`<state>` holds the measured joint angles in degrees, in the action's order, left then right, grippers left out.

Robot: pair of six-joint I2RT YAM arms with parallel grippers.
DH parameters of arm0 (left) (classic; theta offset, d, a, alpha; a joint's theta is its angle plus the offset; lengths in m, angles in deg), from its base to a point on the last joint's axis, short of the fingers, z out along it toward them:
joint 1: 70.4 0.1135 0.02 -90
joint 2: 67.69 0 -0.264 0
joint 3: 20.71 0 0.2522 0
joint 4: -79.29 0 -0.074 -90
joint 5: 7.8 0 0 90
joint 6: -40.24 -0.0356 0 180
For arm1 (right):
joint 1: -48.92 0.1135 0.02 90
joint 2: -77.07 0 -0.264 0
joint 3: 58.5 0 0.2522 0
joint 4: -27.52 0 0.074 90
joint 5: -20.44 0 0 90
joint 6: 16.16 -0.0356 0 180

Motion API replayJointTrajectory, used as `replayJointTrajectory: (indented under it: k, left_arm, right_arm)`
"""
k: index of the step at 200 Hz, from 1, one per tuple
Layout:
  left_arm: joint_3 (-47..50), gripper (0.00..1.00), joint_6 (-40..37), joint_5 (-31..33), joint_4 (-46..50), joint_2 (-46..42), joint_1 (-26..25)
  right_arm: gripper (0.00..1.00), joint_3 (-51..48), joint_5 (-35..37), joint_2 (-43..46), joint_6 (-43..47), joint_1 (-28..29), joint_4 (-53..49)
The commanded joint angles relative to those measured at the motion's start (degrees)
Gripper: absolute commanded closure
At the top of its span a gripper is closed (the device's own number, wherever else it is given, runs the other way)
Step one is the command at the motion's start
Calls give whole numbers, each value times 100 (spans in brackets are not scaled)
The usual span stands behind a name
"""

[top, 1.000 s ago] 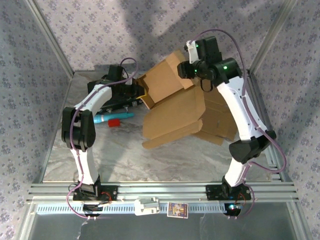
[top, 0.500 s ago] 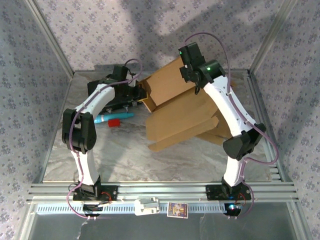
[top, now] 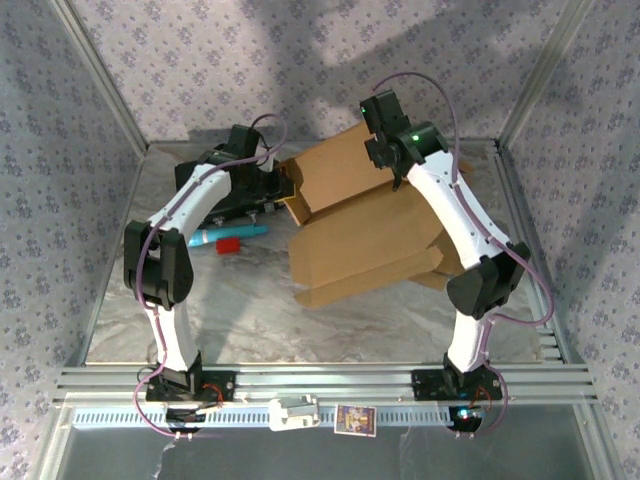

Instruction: Fold the paper box

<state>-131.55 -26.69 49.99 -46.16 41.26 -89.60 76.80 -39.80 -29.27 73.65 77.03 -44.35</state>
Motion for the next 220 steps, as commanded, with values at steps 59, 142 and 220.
replayJointTrajectory:
  k: [59, 142, 220]
  left_arm:
    - [-377, 100, -176, -68, 303, -235, -32]
    - [-835, 100, 701, 1504, 1054, -93, -434]
    - [-333, 100, 611, 2580, 591, 142, -738]
  right_arm:
    - [93, 52, 107, -211, -234, -135, -66]
    - [100, 503, 1368, -701, -1332, 121, -1042]
    - [100, -919, 1092, 4, -2380, 305, -779]
